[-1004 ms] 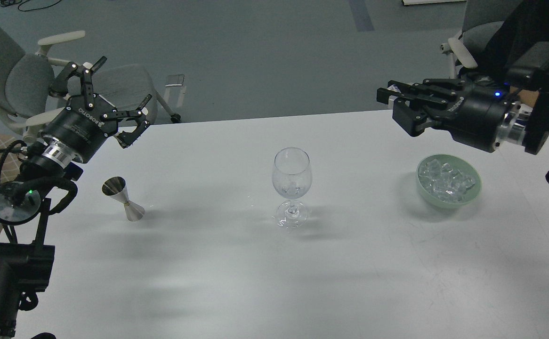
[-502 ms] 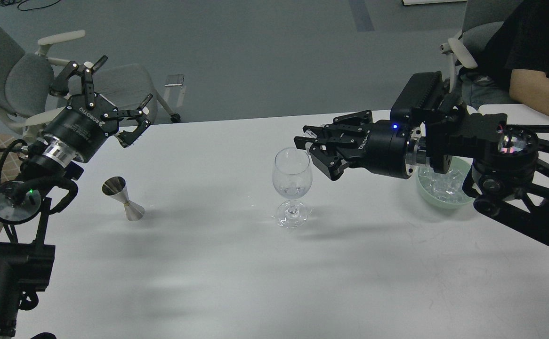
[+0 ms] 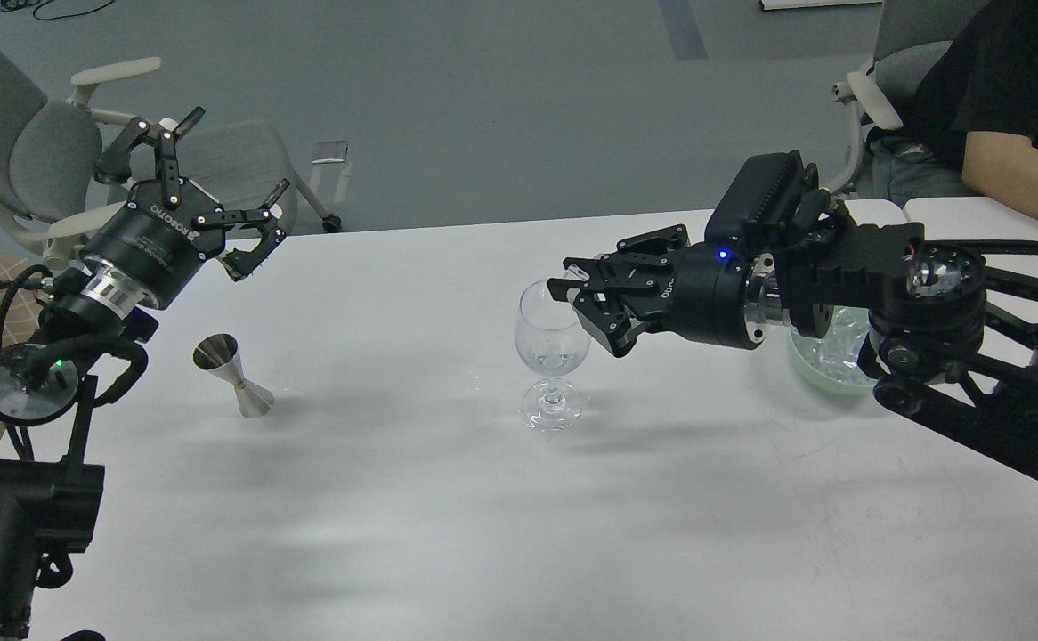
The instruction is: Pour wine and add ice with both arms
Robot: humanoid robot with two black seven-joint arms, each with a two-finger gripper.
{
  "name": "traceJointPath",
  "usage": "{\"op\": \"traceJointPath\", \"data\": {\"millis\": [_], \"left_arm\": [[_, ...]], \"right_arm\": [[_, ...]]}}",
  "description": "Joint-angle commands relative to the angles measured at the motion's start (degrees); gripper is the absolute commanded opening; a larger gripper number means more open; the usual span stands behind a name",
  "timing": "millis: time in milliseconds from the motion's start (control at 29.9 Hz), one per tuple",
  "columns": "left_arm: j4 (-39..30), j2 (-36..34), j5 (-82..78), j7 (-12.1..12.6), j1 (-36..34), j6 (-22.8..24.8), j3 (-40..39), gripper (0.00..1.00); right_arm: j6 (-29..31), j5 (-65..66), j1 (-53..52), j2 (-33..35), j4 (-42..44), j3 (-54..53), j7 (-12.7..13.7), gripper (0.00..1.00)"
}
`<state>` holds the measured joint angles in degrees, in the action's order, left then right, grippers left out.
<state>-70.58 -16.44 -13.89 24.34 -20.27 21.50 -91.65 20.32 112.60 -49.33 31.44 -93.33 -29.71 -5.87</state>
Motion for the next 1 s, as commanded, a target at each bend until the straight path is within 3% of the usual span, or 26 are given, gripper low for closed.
{"op": "traceJointPath", "data": {"millis": [0,335,602,870,970], "left_arm": [[0.0,0.0,0.0,0.0,0.1,0.2,0.0,0.98],[0.1,-0.1,0.0,-0.1,-0.3,0.2,0.0,0.98],[0.1,-0.1,0.0,-0.1,-0.3,0.2,0.0,0.98],[0.1,-0.1,0.0,-0.1,-0.5,0.2,0.0,0.98],[0.1,-0.1,0.0,-0.1,-0.5,0.2,0.0,0.98]], "right_arm": [[0.1,0.1,-0.2,-2.3,1.7,-0.1,0.0,0.04],[0.4,0.1,-0.2,-3.5,2.1,0.0,0.9,0.06],[0.5,0.0,-0.2,-3.5,2.1,0.0,0.9,0.15],[0.5,-0.2,0.0,-3.7,2.0,0.0,1.0,0.44],[0.5,-0.2,-0.1,-3.7,2.0,0.0,1.0,0.46]]}}
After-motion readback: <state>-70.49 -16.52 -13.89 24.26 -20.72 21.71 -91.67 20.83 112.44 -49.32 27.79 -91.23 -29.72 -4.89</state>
